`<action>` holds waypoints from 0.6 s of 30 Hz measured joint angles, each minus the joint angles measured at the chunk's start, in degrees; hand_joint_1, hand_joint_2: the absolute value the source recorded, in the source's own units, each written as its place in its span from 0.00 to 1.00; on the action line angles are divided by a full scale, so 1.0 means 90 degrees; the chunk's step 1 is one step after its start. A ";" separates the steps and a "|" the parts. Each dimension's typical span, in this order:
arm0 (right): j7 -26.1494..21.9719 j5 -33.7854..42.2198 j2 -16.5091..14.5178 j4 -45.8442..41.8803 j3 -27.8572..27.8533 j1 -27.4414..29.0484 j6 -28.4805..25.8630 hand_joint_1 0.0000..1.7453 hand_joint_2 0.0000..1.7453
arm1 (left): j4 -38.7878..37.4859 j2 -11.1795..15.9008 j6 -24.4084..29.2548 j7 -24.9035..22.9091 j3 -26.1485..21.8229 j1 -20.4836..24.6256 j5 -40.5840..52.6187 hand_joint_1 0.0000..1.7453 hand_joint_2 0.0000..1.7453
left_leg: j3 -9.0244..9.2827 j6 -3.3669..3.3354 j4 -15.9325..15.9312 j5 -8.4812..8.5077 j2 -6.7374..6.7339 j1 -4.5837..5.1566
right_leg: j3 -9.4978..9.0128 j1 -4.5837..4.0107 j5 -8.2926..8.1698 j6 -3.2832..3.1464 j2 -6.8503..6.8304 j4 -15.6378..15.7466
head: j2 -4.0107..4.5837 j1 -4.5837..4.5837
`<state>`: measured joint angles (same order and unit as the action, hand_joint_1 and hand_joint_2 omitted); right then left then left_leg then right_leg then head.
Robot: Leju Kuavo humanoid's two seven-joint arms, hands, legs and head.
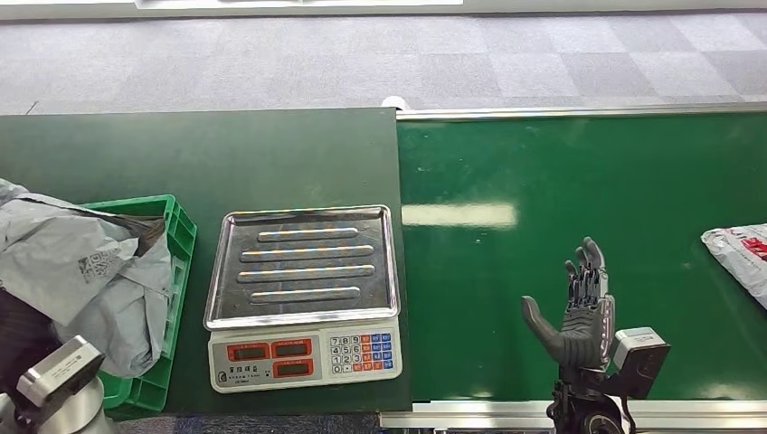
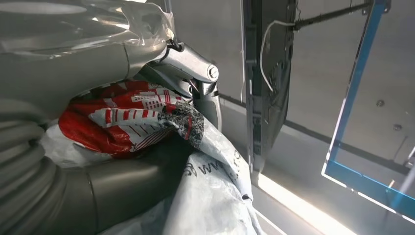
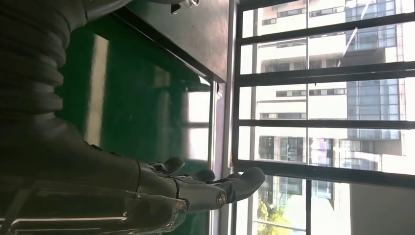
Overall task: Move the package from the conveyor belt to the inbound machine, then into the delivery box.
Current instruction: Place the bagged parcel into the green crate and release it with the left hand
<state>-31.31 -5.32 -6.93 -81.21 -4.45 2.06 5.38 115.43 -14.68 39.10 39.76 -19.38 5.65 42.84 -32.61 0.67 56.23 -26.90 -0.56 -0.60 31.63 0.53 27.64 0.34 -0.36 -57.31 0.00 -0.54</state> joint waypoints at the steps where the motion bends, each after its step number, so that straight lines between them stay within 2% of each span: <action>1: -0.0009 0.0003 0.0001 0.0002 0.0001 0.0018 -0.0035 0.00 1.00 | -0.0006 -0.0024 0.0000 0.0000 -0.0091 -0.0009 0.0087 1.00 1.00 | 0.0001 0.0000 0.0000 0.0000 0.0000 0.0000 | 0.0001 0.0000 0.0000 0.0000 0.0000 0.0000 | 0.0000 0.0001; 6: -0.0022 0.0143 0.0056 -0.0054 0.0086 0.0221 -0.0335 0.00 1.00 | -0.0488 -0.0250 0.0000 0.0000 -0.0688 -0.0052 0.0600 1.00 1.00 | 0.0001 0.0001 0.0000 -0.0001 -0.0004 0.0000 | 0.0005 0.0000 0.0000 0.0000 0.0002 0.0001 | 0.0000 -0.0002; 14: 0.0051 -0.0030 0.0060 -0.0177 0.0083 0.0352 -0.0195 0.00 1.00 | -0.1389 -0.0455 0.0000 -0.0111 -0.1231 -0.0047 0.1188 1.00 1.00 | 0.0000 0.0001 0.0000 -0.0001 -0.0008 -0.0001 | 0.0008 0.0000 0.0000 0.0000 0.0004 0.0001 | 0.0000 -0.0001; 16: 0.0063 -0.0112 0.0048 -0.0203 0.0063 0.0377 -0.0120 0.00 1.00 | -0.1719 -0.0457 0.0000 -0.0527 -0.1318 -0.0035 0.1644 1.00 1.00 | 0.0000 0.0001 0.0000 -0.0001 -0.0007 0.0000 | 0.0007 0.0001 0.0000 0.0000 0.0004 0.0001 | 0.0000 -0.0001; 18: 0.0071 -0.0235 0.0018 -0.0236 0.0018 0.0399 -0.0010 0.00 1.00 | -0.2171 -0.0393 0.0000 -0.1507 -0.1352 -0.0059 0.2256 0.98 1.00 | 0.0000 0.0001 0.0000 -0.0001 -0.0010 0.0001 | 0.0006 0.0001 0.0000 0.0000 0.0006 0.0001 | 0.0000 -0.0001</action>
<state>-30.67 -7.43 -6.77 -83.34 -4.29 5.65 5.29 95.89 -18.22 39.10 26.20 -31.55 5.11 63.14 -32.61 0.68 56.23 -26.91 -0.65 -0.59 31.69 0.54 27.64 0.33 -0.30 -57.31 0.00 -0.54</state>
